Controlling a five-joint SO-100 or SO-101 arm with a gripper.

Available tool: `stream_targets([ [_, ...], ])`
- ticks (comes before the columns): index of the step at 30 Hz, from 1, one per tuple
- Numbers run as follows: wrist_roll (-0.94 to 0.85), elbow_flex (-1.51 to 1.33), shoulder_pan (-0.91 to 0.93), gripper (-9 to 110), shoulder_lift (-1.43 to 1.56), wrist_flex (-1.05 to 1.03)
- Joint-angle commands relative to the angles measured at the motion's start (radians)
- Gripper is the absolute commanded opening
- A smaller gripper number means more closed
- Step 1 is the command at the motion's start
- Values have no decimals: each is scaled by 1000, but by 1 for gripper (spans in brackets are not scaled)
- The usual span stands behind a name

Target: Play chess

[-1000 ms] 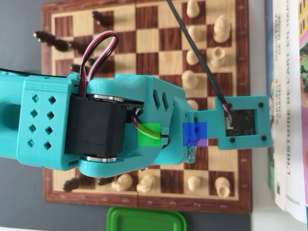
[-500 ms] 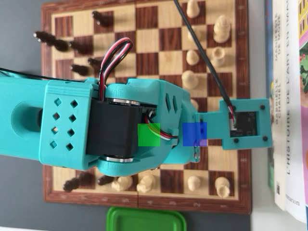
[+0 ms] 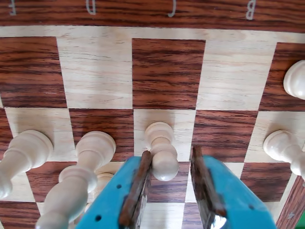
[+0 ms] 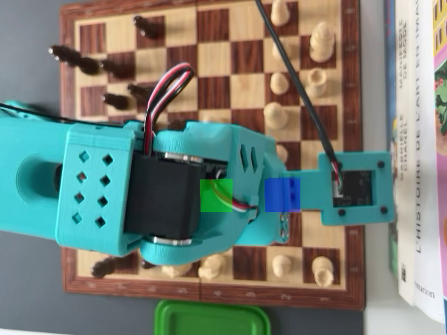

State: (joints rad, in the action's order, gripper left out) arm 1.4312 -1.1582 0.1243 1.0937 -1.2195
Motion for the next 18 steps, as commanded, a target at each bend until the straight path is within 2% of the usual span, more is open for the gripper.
stream_targets([
  [1, -3, 48, 14, 13, 9, 11],
  [18, -3, 49, 3, 13, 9, 12],
])
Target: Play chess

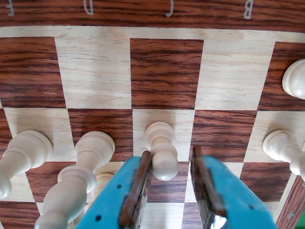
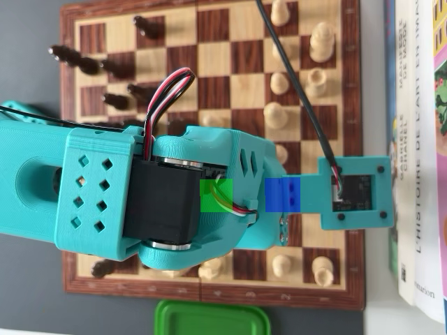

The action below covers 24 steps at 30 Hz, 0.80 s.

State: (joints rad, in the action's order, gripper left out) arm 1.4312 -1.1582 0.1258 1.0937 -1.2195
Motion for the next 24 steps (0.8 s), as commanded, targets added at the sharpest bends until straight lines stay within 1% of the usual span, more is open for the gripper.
stream_targets([
  [1, -3, 49, 3, 13, 9, 12],
  [5, -5, 48, 5, 12, 9, 12],
  [10, -5, 48, 8, 5, 9, 12],
  [24, -6, 48, 18, 4, 21, 2],
])
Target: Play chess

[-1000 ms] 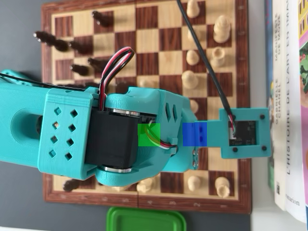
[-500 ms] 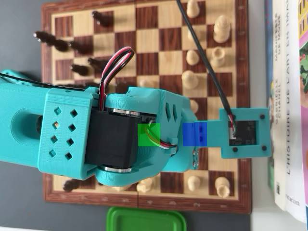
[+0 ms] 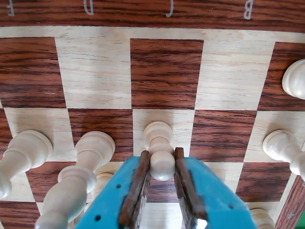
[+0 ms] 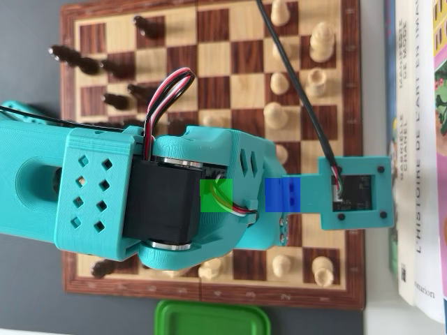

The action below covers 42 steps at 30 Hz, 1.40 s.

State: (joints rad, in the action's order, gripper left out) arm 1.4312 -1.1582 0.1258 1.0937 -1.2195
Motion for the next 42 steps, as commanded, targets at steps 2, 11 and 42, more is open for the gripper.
stream_targets([
  [2, -6, 48, 18, 4, 26, 2],
  [11, -6, -17, 26, 4, 156, 3],
  [42, -3, -526, 44, 4, 588, 11],
])
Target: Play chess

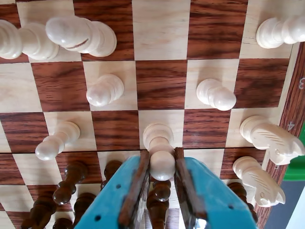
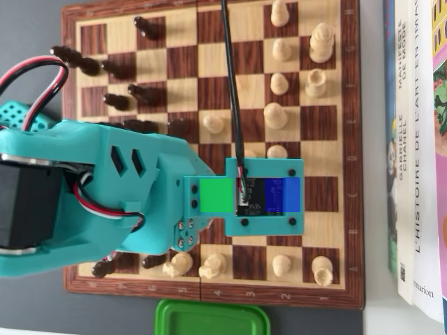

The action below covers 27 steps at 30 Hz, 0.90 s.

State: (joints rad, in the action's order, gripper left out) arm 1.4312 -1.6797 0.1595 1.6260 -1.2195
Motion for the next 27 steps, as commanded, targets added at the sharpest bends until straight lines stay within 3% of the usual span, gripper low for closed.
stream_targets([
  [1, -2, -18, 11, 4, 63, 11],
  [27, -3, -141, 14, 4, 23, 91],
])
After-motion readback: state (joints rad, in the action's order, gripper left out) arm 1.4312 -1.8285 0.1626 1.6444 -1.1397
